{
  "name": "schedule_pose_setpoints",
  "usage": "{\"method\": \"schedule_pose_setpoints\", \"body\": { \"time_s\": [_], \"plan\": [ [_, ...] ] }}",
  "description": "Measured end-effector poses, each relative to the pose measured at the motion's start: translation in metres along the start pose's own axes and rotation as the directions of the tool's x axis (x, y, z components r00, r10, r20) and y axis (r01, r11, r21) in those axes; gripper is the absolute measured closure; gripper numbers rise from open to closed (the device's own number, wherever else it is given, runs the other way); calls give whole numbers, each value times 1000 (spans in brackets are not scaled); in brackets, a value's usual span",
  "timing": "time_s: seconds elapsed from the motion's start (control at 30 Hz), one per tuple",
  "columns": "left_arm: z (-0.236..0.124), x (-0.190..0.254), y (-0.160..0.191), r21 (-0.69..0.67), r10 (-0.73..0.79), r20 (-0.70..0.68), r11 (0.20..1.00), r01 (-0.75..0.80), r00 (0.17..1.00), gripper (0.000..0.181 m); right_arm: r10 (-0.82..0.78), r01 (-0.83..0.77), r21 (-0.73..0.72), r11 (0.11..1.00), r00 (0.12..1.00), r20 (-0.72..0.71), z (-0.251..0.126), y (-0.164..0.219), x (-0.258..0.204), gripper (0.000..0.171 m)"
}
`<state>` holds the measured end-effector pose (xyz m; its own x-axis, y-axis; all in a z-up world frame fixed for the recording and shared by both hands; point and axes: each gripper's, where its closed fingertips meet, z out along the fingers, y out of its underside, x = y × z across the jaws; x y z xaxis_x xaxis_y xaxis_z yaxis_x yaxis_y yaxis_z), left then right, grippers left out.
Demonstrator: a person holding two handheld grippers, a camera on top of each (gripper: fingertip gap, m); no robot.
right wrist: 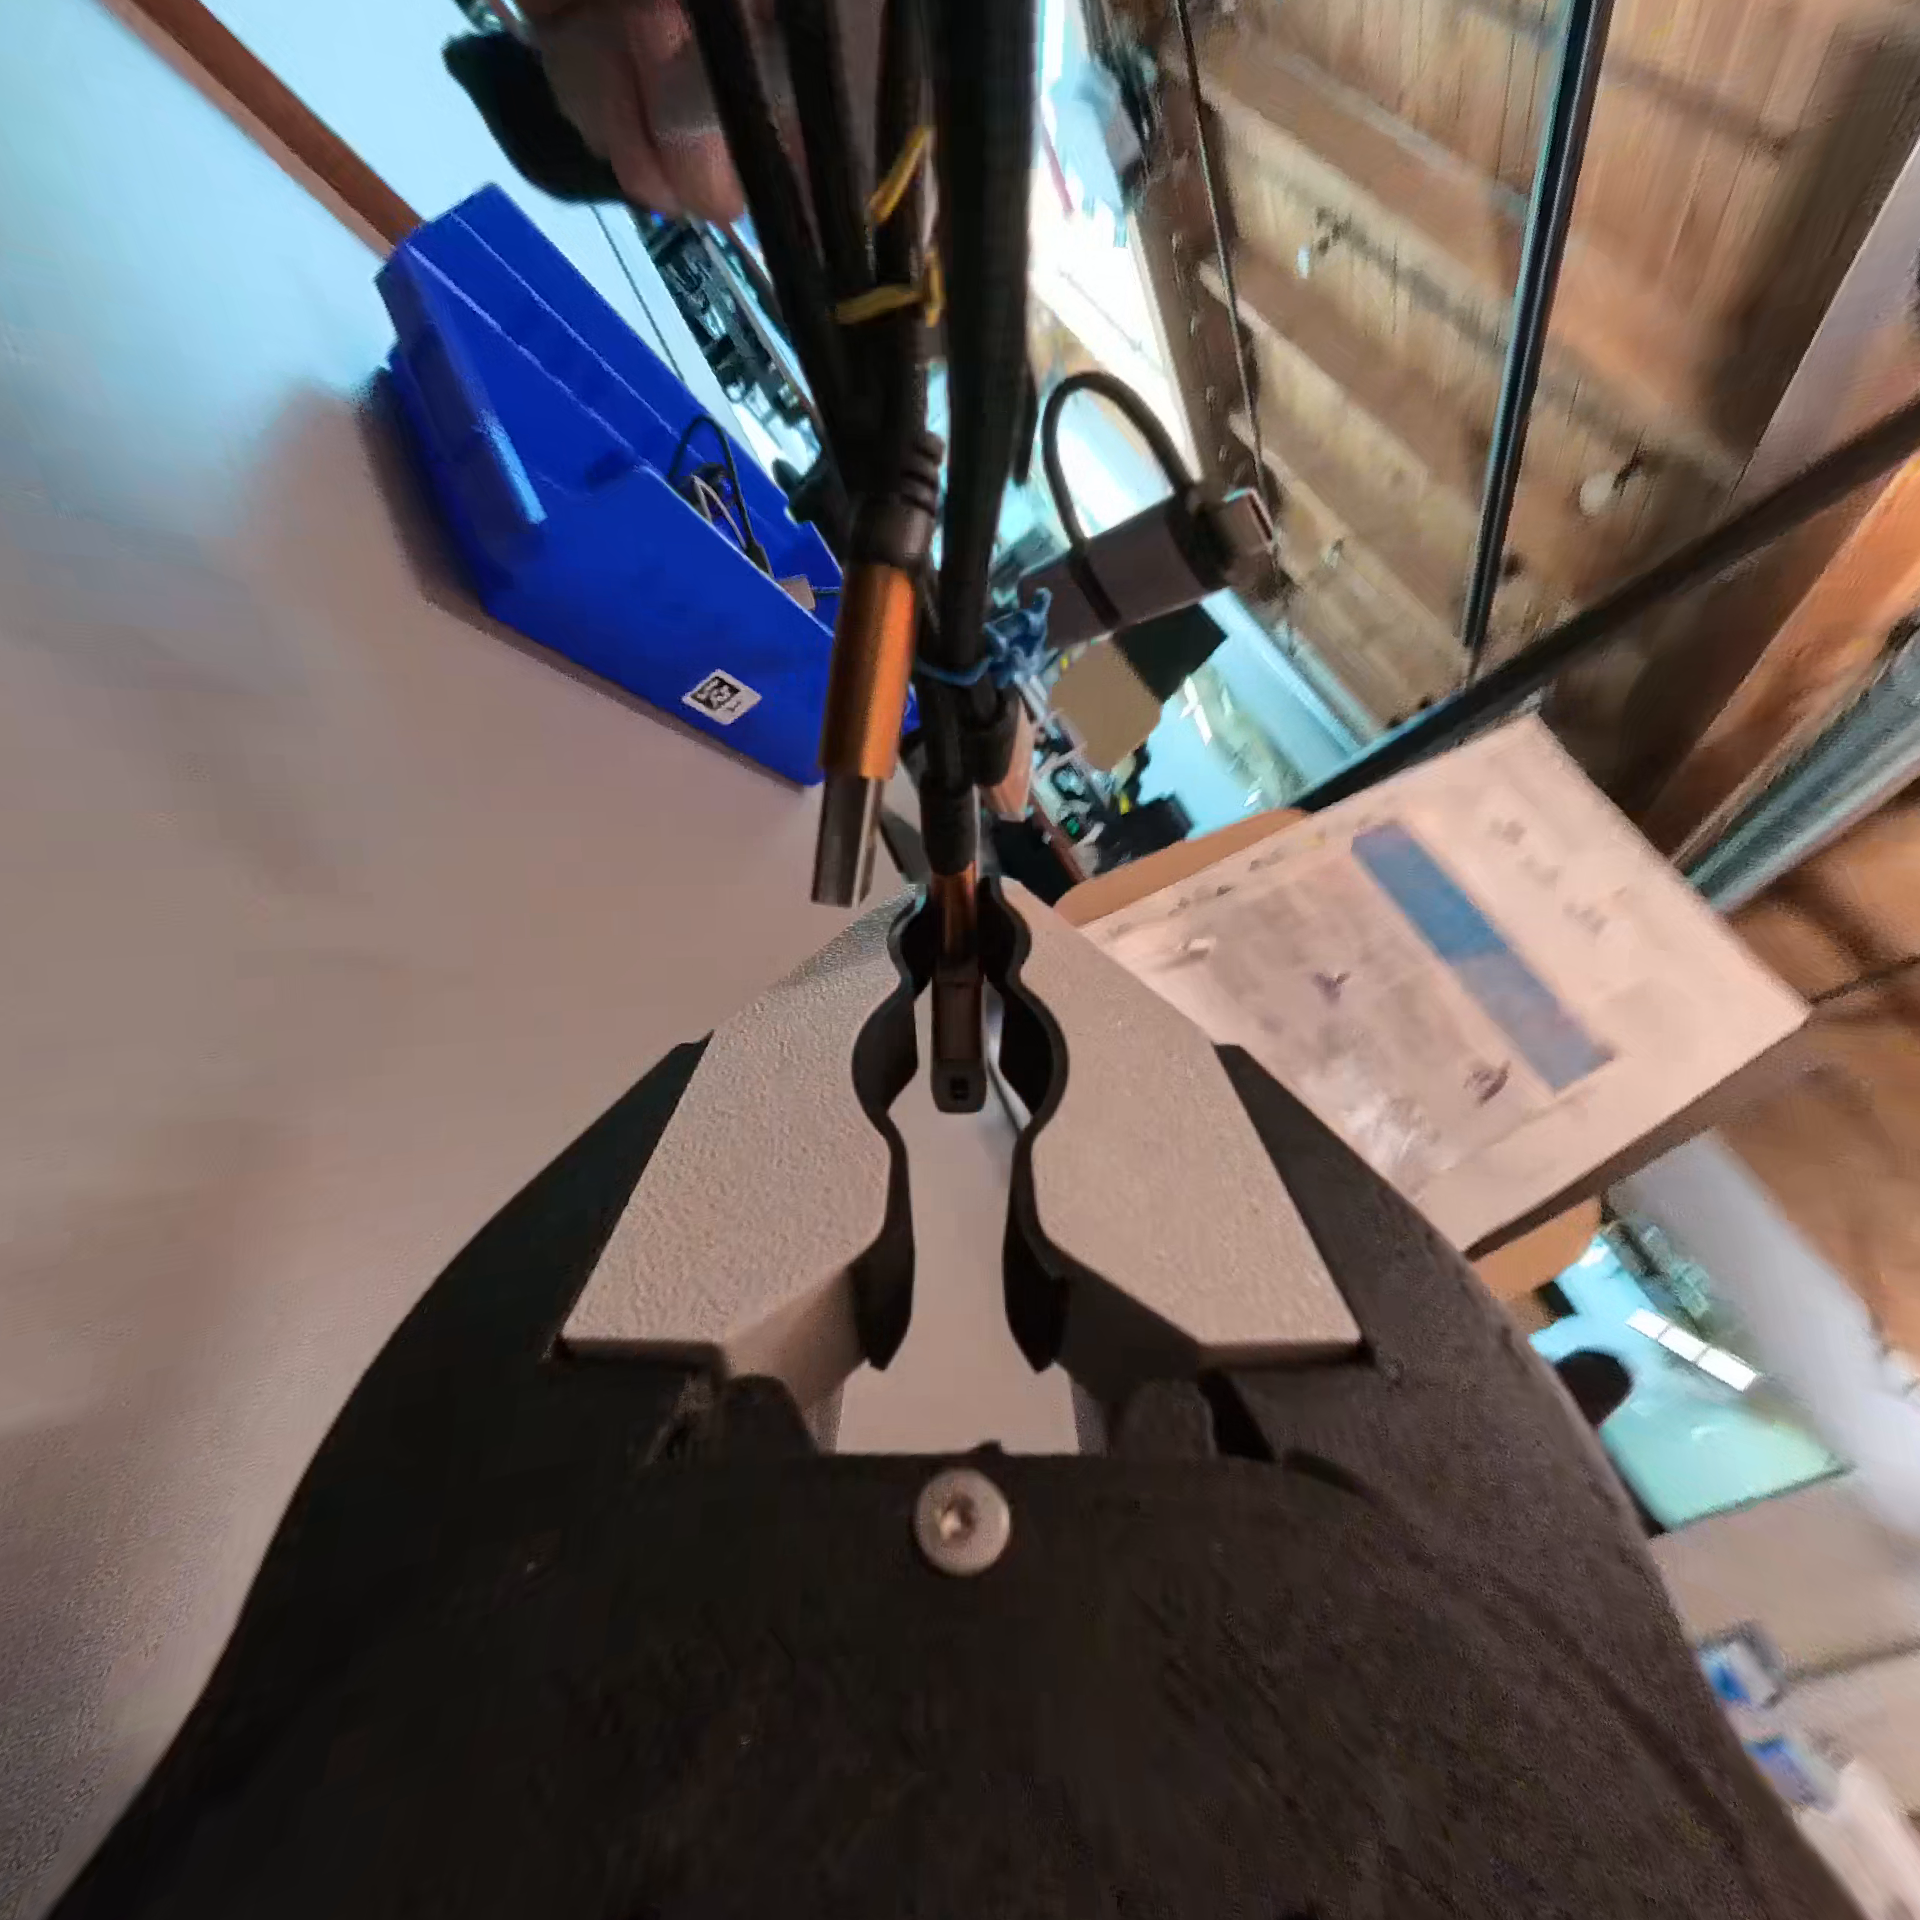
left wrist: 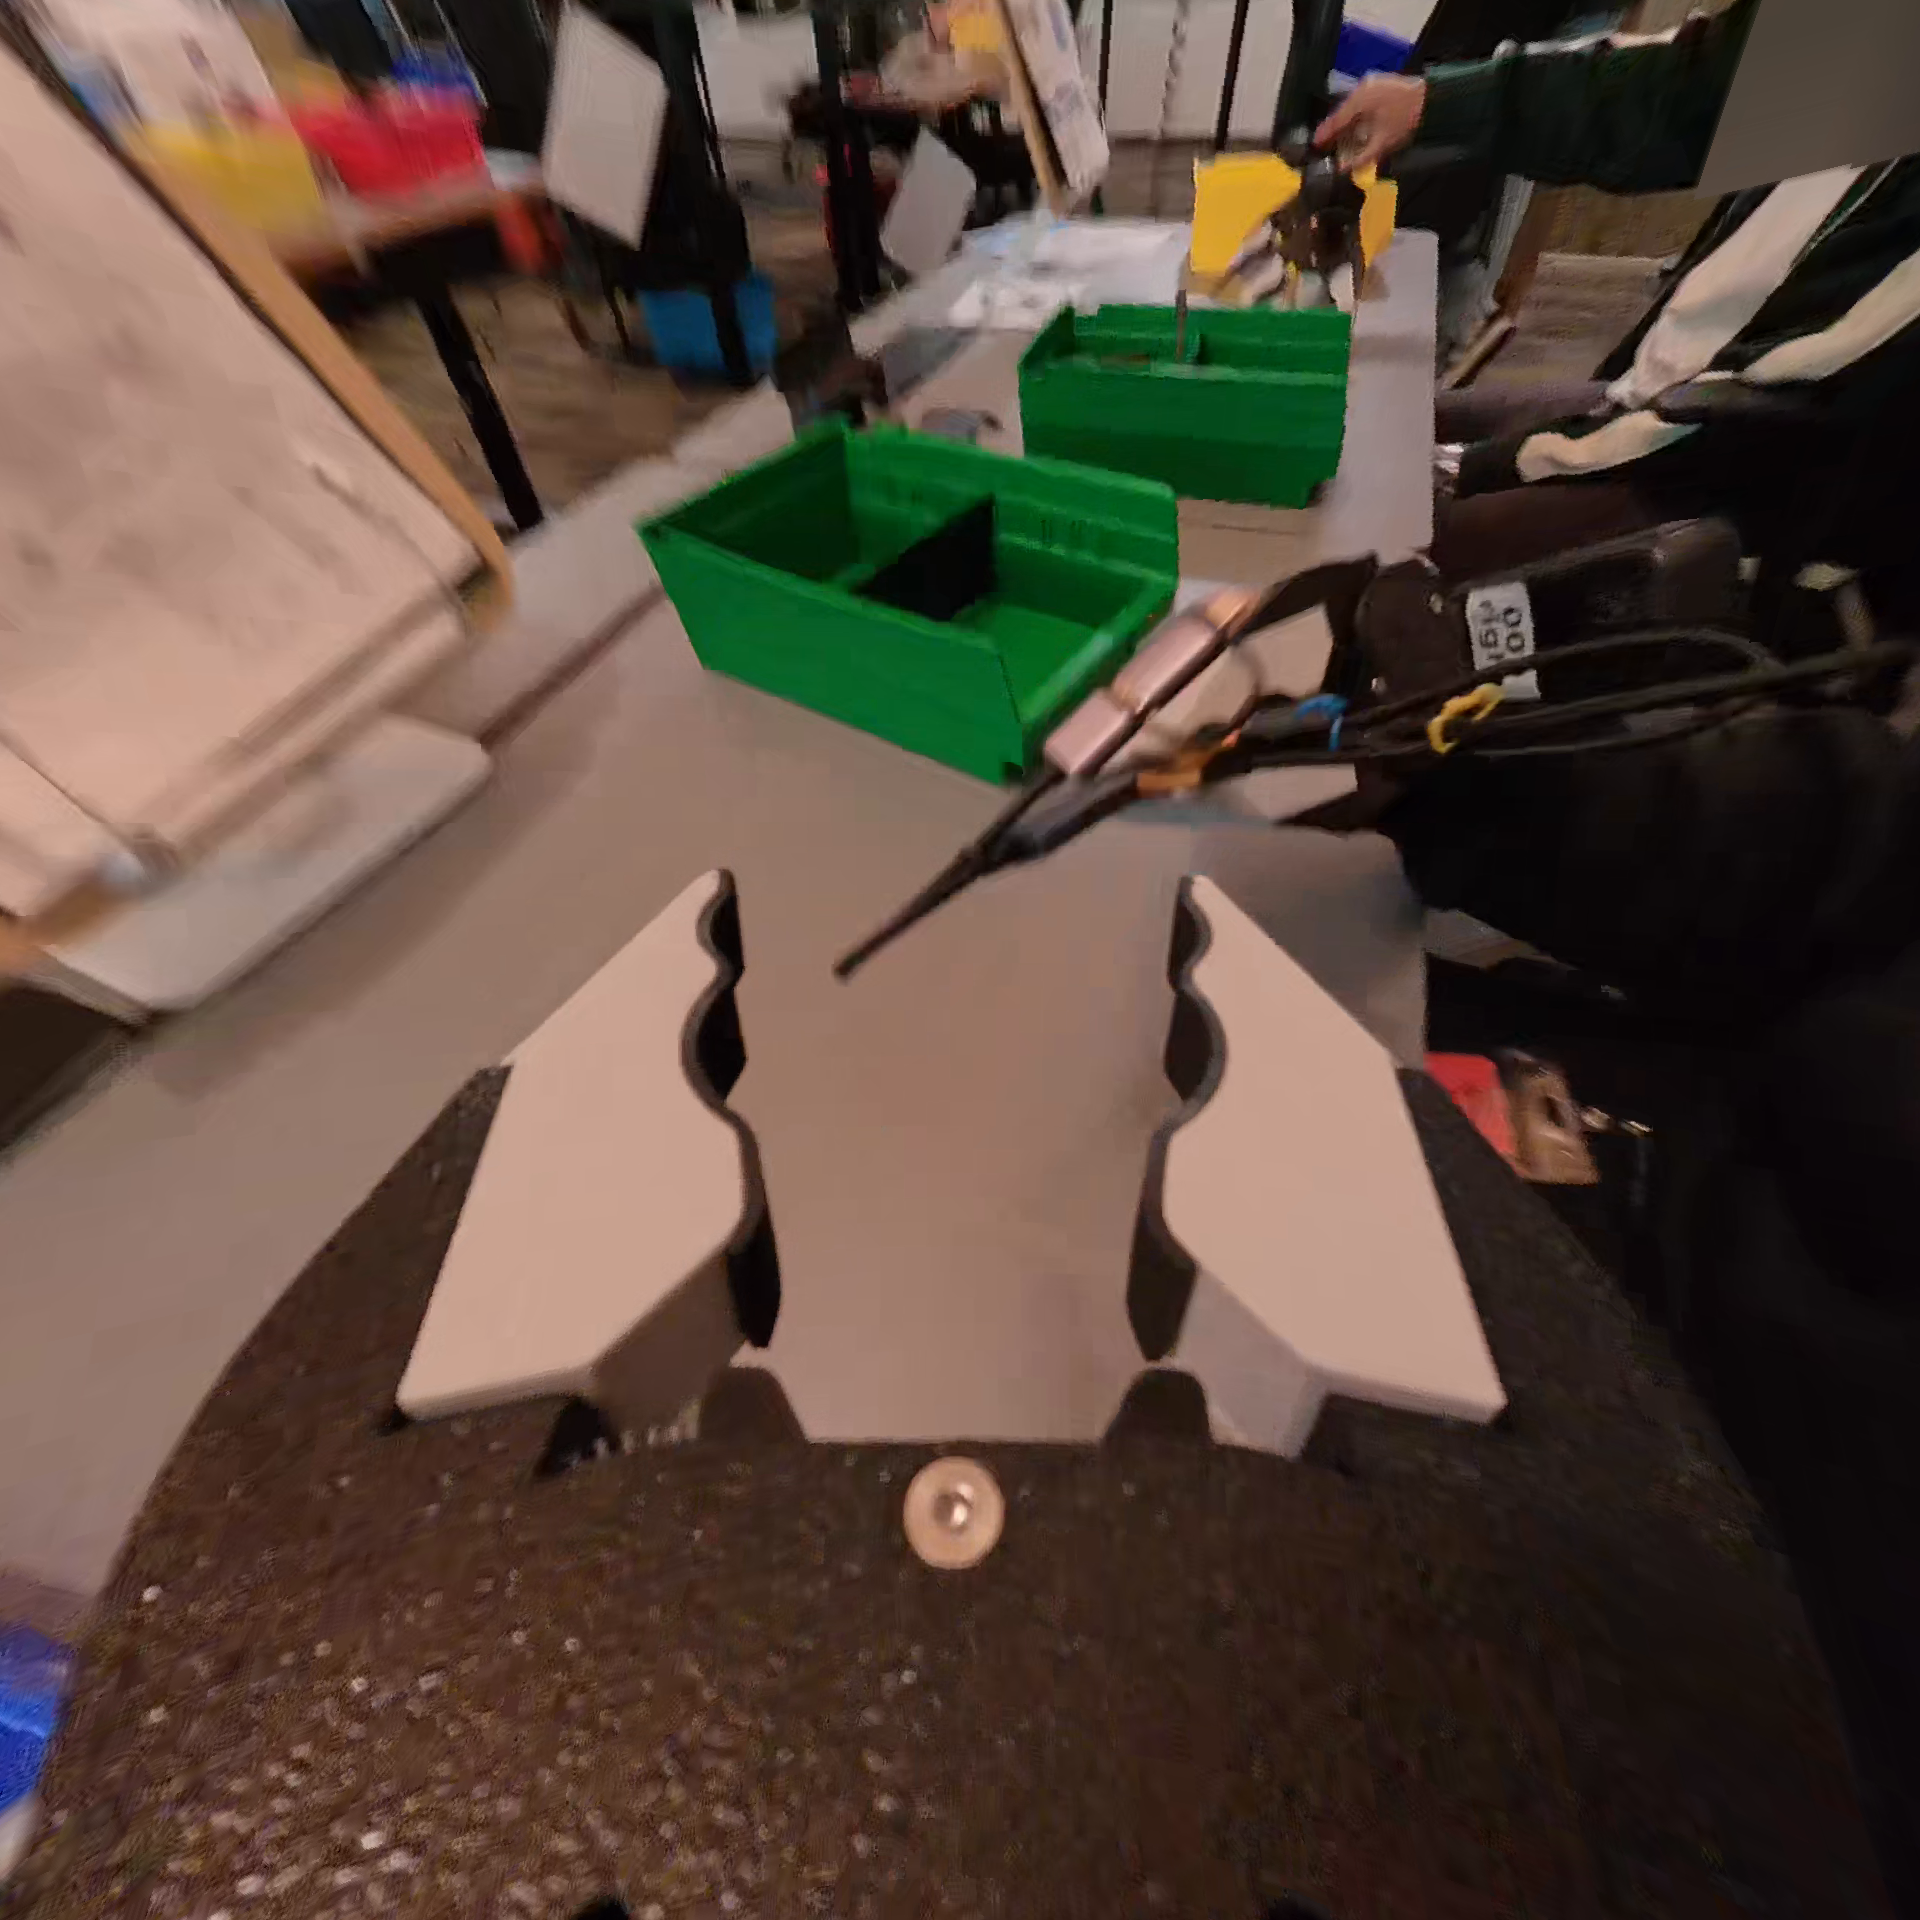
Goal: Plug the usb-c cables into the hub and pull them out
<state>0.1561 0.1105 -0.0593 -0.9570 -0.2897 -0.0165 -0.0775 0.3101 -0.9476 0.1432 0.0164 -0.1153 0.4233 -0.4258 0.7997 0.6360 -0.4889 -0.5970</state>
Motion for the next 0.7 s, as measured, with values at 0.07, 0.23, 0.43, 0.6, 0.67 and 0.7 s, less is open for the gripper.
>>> {"method": "schedule_pose_setpoints", "body": {
  "time_s": [0.07, 0.23, 0.43, 0.6, 0.67, 0.7],
  "plan": [
    [2, 1, 29, -90, -106, -41, 991, 102, 994, 91, -115, 116, 52, 992, 993, -28, -1, -13, -2, 164],
    [25, 35, 60, -128, -188, -159, 977, 169, 969, 95, -267, 272, 103, 957, 962, -59, 3, -37, -12, 164],
    [44, 65, 41, 35, -186, -292, 978, 204, 938, 116, -258, 259, 158, 953, 966, -24, 7, -46, -26, 164],
    [49, 67, 42, 56, -217, -307, 968, 245, 927, 154, -248, 244, 162, 956, 969, 3, 8, -39, -30, 164],
    [51, 68, 44, 49, -228, -314, 965, 256, 922, 159, -250, 246, 157, 956, 968, 6, 8, -36, -31, 165],
    [51, 67, 45, 42, -237, -313, 964, 262, 920, 159, -255, 251, 154, 956, 967, 9, 8, -35, -32, 164]
  ]
}}
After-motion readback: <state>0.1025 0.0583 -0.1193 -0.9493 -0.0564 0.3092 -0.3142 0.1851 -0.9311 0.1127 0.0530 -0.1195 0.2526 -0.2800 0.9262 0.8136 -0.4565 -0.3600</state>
